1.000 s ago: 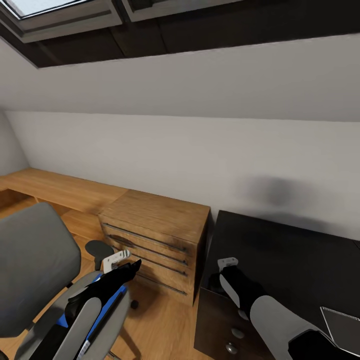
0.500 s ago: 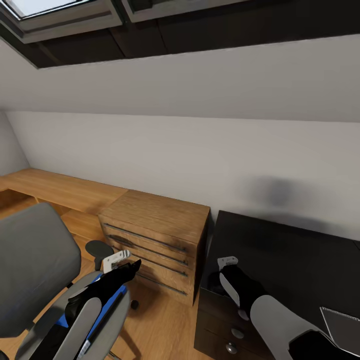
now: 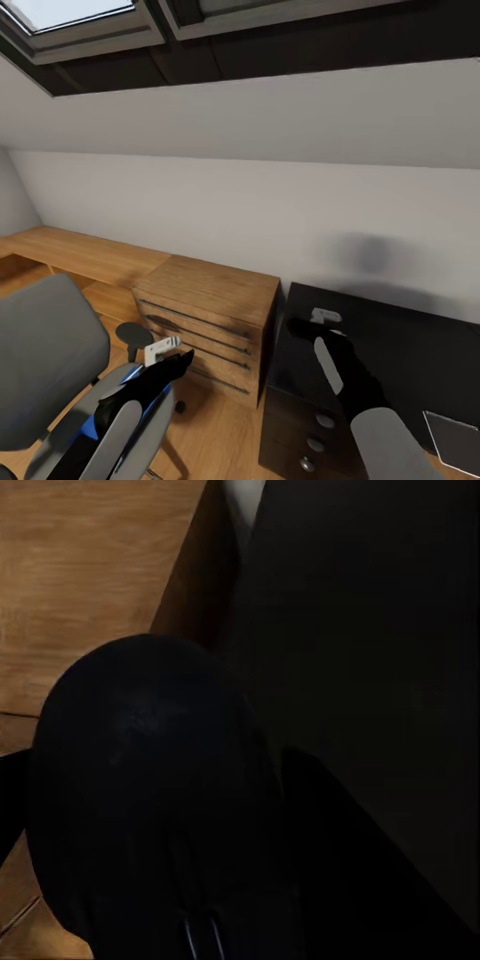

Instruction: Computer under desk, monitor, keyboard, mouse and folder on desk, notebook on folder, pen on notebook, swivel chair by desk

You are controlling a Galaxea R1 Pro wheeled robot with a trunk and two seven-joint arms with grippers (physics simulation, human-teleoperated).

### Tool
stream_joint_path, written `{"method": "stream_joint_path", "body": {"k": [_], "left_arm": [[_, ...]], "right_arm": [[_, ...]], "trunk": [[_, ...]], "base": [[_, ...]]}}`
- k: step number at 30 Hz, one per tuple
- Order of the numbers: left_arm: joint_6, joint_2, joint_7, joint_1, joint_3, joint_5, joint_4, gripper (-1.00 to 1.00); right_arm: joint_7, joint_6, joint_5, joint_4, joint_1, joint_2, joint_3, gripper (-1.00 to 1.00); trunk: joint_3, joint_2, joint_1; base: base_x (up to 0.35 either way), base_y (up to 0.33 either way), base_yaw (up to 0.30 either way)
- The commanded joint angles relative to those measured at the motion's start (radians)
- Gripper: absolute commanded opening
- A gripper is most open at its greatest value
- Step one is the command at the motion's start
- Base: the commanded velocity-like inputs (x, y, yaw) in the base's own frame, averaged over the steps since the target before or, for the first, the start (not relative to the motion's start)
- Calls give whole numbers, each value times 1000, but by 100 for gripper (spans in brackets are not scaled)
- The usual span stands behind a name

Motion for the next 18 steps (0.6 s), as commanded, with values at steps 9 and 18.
{"method": "stream_joint_path", "body": {"k": [9, 18], "left_arm": [[-1, 1, 19, -1, -14, 11, -1, 100], [-1, -3, 20, -1, -56, 12, 10, 100]], "right_arm": [[-6, 2, -20, -402, 178, 9, -4, -100], [-7, -8, -21, -445, 202, 10, -67, -100]], "trunk": [[27, 62, -35], [39, 90, -50]], "base": [[-293, -5, 0], [-151, -62, -236]]}}
